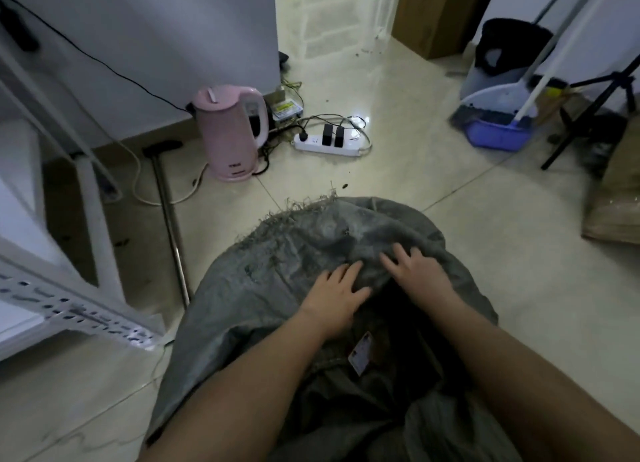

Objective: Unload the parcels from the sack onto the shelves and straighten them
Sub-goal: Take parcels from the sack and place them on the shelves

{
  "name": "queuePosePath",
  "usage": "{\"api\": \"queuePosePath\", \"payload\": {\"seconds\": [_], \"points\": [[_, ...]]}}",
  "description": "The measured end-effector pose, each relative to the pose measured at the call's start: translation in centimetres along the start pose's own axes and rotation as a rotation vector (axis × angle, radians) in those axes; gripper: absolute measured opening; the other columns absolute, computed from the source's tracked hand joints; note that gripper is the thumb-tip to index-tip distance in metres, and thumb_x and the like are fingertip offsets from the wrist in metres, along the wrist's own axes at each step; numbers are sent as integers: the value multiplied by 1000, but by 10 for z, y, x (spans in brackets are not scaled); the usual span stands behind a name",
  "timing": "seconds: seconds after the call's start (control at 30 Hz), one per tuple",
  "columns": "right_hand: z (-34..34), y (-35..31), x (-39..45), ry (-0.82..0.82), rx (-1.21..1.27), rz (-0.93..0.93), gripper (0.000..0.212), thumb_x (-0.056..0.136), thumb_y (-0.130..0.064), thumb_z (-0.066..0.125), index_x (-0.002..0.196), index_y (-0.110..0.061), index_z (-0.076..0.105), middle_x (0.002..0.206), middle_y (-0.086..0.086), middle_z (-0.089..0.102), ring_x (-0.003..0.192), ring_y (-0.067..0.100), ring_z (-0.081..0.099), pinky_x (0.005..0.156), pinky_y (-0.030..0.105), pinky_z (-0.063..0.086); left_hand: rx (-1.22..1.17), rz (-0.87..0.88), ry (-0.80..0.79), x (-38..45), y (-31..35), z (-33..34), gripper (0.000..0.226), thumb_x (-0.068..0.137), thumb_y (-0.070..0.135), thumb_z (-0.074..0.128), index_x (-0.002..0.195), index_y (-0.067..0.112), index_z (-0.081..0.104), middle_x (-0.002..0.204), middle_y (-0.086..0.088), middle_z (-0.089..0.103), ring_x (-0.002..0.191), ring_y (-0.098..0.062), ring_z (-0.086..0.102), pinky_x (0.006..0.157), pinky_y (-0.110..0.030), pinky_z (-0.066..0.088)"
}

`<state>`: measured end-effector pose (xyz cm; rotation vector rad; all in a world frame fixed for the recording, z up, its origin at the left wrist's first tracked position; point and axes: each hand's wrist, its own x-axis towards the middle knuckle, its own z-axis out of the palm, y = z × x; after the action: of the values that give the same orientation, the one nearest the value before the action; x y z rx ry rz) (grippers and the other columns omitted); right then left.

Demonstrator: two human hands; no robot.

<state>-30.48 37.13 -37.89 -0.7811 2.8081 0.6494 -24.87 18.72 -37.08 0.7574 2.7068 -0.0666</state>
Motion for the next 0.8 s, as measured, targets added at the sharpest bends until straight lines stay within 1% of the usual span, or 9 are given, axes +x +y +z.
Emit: {"api": "queuePosePath", "payload": {"seconds": [0.1,0.2,0.3,0.4,0.5,0.6,0.67,0.73,0.8], "points": [[-29,22,5,125,86,125,37,96,-23,46,133,-17,44,140,13,39,110,31,55,71,35,49,139,70,-26,10,10,4,56,96,34,43,149,29,26,158,-15,-17,145,-39,-10,115,-54,5],[-60,45,5,306,149,228,22,94,-16,47,114,-12,53,121,13,48,99,32,55,57,35,34,337,112,-17,19,19,0,52,99,37,37,149,30,28,158,-11,-21,141,-41,-23,112,-60,-6],[-87,62,5,476,172,297,18,94,-13,46,108,-11,57,115,14,51,94,33,54,54,35,33,604,115,-39,31,18,-7,58,99,36,39,151,25,19,157,-10,-22,139,-41,-28,107,-65,-12],[-97,66,3,631,134,275,17,90,-9,51,103,-8,61,106,16,57,83,34,57,49,34,34,835,-52,-36,43,-1,-17,71,99,43,35,152,17,-4,156,-12,-26,138,-41,-29,105,-63,-15],[-88,63,-4,711,-66,38,13,81,-6,61,93,-7,66,96,16,64,69,31,58,44,33,41,962,-262,-13,47,-39,-37,80,96,52,35,150,15,-10,153,-18,-29,136,-45,-30,109,-64,-14],[-69,49,-7,648,-166,-196,13,76,-20,63,86,-13,70,100,9,67,79,27,62,64,32,48,968,-422,0,46,-71,-59,78,96,54,33,152,17,-7,154,-17,-27,136,-47,-28,106,-67,-15],[-55,32,-5,474,-153,-301,24,78,-35,63,93,-18,72,115,5,65,103,24,61,87,35,46,932,-430,-13,46,-73,-66,73,97,53,33,153,20,1,155,-14,-26,137,-48,-28,103,-68,-17],[-37,8,0,227,-107,-393,48,90,-51,45,113,-17,67,131,8,55,128,26,44,109,43,28,865,-371,-25,47,-63,-64,70,97,53,31,153,20,5,156,-13,-24,138,-46,-25,103,-67,-17],[-18,-15,5,70,-98,-406,67,90,-63,38,132,-13,55,144,12,44,141,31,27,116,52,9,759,-264,-16,48,-48,-53,68,98,51,27,153,17,6,158,-13,-18,141,-44,-19,107,-63,-16]]}}
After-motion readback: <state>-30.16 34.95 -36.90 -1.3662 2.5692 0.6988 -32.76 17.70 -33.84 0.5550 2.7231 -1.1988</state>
